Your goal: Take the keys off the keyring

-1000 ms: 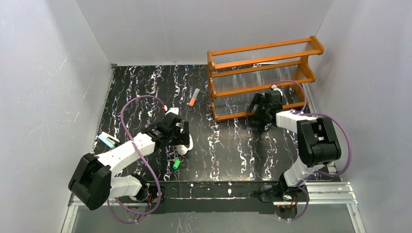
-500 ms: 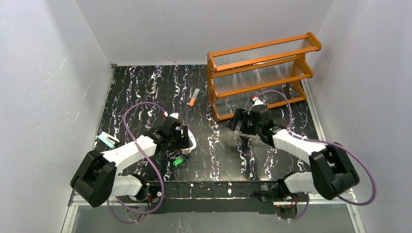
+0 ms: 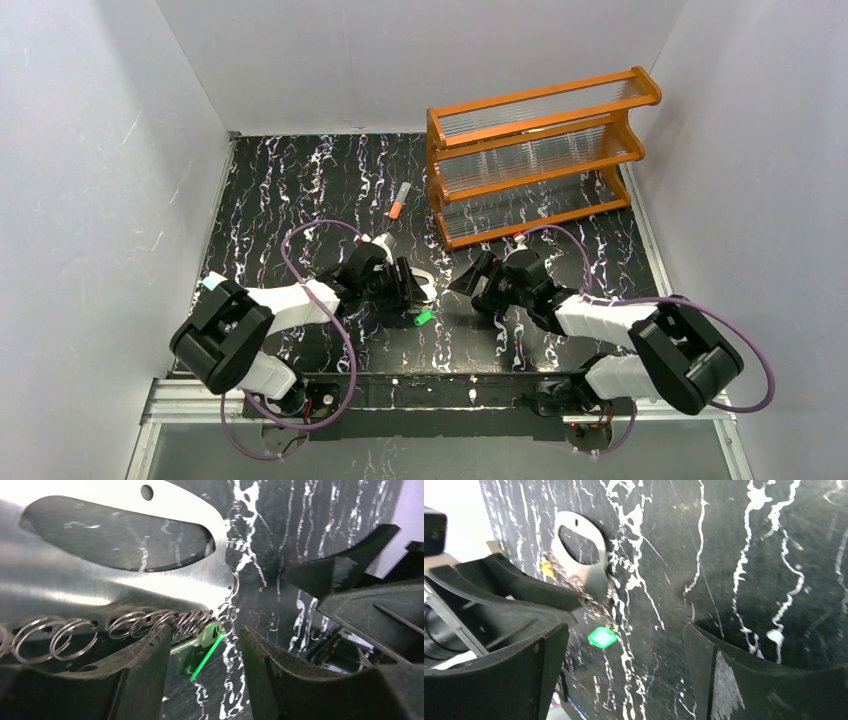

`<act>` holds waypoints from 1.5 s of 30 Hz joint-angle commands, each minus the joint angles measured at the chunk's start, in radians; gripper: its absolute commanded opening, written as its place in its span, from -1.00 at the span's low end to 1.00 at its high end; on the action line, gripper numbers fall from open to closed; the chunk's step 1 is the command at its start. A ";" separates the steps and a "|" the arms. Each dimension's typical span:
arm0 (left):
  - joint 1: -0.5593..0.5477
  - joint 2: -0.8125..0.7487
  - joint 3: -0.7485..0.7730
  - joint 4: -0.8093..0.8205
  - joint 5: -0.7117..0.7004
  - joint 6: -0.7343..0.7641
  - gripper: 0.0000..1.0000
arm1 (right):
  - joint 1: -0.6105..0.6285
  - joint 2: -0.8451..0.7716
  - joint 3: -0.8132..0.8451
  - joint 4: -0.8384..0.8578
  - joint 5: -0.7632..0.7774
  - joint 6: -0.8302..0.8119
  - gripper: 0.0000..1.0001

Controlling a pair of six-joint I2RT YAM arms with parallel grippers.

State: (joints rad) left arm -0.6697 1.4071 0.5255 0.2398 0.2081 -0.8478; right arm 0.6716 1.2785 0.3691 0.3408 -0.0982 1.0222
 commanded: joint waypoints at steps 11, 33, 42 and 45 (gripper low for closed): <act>0.130 -0.141 0.175 -0.399 -0.260 0.221 0.07 | 0.010 0.297 0.062 0.311 -0.137 0.039 0.49; 0.205 0.030 0.000 -0.126 -0.006 0.086 -0.11 | 0.025 0.501 0.099 0.539 -0.271 0.048 -0.63; 0.211 -0.134 0.202 -0.391 -0.104 0.372 0.47 | -0.025 0.224 0.172 0.184 -0.275 -0.253 -0.97; 0.211 -0.166 0.279 -0.424 -0.050 0.507 0.62 | -0.050 0.122 0.206 0.050 -0.303 -0.392 -0.97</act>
State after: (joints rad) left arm -0.4599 1.3155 0.6861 -0.0769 0.1268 -0.5579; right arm 0.6487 1.5146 0.5068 0.5922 -0.3782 0.8532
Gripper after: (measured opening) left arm 0.771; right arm 0.044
